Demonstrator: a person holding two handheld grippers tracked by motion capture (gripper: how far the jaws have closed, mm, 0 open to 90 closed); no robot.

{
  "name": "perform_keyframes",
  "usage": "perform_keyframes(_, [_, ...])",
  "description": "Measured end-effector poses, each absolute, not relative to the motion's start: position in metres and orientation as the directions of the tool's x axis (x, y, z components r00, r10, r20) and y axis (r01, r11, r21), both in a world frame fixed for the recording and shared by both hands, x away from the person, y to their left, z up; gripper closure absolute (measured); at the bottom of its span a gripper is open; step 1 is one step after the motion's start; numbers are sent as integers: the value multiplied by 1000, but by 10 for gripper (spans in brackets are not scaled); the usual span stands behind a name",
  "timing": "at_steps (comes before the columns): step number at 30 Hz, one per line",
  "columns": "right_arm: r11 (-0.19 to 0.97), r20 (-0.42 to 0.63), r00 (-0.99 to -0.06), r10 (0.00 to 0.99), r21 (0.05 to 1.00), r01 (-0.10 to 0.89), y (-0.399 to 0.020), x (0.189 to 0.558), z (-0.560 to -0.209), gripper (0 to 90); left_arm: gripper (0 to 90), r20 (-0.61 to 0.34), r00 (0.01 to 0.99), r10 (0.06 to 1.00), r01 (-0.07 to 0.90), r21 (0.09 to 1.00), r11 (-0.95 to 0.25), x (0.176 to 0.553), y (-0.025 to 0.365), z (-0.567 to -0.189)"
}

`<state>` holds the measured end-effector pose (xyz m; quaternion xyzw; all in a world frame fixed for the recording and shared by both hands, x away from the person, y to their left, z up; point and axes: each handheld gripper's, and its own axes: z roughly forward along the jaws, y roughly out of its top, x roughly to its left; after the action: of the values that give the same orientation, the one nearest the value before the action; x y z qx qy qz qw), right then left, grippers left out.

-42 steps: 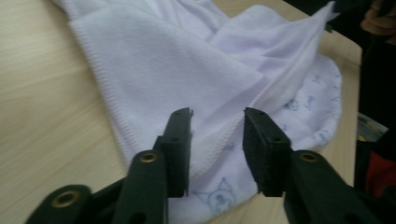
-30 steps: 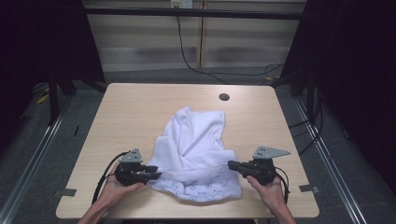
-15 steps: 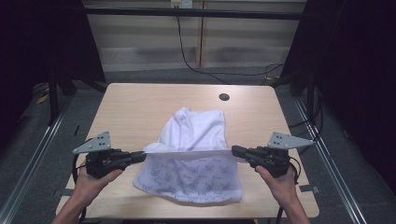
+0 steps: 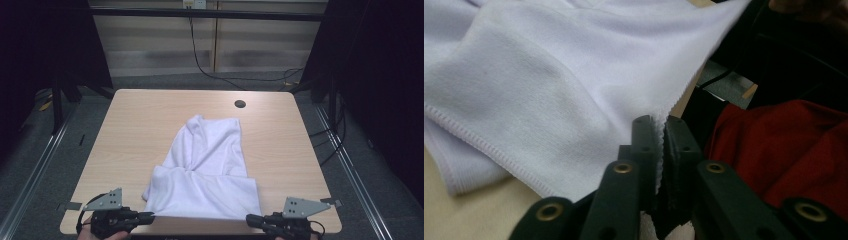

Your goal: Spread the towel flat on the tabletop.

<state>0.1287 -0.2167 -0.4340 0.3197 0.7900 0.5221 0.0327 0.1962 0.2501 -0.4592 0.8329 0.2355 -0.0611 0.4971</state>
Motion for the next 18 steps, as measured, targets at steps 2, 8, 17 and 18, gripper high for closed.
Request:
perform_keyframes(2, [243,293,-796,530,847,473,-218,124,-434,795,780,-357,873,334,468,806,-362,201,255,-460])
perform_keyframes(8, [205,282,-767,576,859,470,-228,158,-437,689,644,-305,867,393,444,831,-335,240,251,-449])
perform_keyframes(17, [248,247,-692,678,810,532,-227,241,-477,617,504,-315,812,491,507,798,-327,319,227,-476])
perform_keyframes(18, [252,246,-690,680,806,535,-227,245,-478,611,479,-302,821,485,495,800,-340,321,222,-479])
